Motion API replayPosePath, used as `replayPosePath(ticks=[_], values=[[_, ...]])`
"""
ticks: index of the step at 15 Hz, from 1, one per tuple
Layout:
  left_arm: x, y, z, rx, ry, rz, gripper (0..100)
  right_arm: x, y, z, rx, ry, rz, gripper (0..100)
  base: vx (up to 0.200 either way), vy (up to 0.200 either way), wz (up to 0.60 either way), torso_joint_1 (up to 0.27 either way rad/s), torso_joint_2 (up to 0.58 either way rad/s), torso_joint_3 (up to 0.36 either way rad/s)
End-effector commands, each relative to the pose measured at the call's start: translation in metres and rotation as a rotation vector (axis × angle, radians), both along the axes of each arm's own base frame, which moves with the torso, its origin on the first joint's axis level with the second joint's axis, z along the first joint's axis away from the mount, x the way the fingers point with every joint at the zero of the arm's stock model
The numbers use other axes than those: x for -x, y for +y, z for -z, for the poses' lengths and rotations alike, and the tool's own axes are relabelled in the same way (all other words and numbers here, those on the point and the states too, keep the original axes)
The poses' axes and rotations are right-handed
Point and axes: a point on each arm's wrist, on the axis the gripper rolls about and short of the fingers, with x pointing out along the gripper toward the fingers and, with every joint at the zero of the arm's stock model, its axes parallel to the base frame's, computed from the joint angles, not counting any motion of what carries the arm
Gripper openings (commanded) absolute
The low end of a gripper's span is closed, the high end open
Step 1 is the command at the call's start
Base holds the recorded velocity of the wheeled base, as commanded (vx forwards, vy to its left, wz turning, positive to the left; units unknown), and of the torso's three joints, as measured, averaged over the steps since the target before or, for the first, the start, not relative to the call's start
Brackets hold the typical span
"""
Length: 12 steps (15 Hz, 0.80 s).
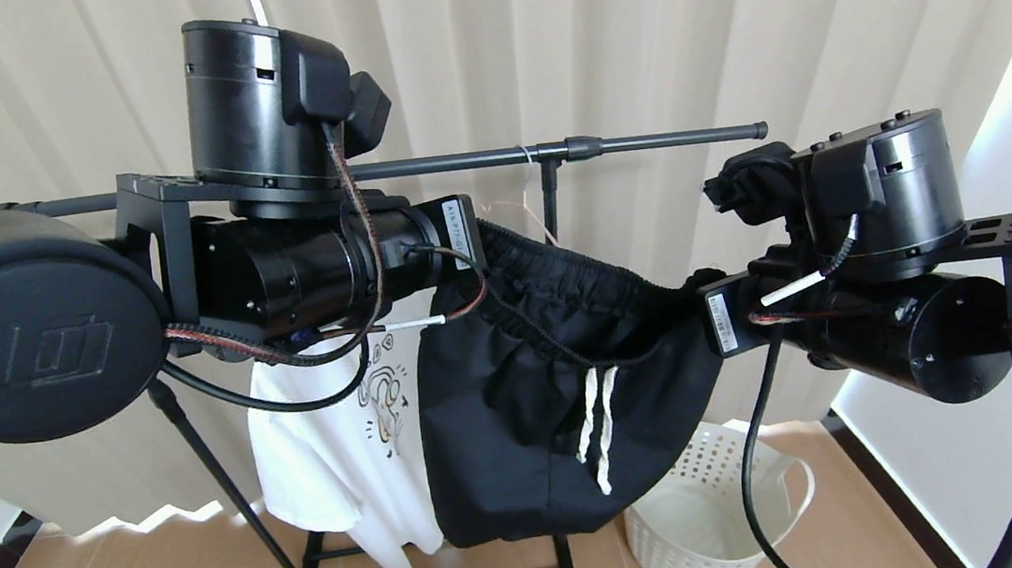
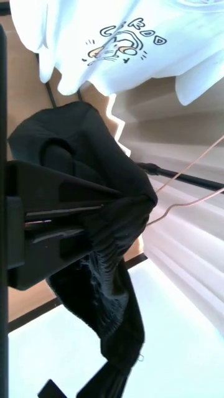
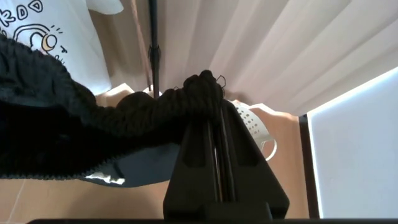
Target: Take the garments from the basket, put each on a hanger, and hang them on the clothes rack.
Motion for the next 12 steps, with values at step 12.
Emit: replayPosePath(ticks=[12], values=[[-0.011, -0.012, -0.016, 0.017, -0.060, 0.013, 0, 0.042, -0.011, 0.030, 0.070, 0.159, -0.457, 100, 0.000, 0.000, 0.00, 0.000, 0.00, 0.000]])
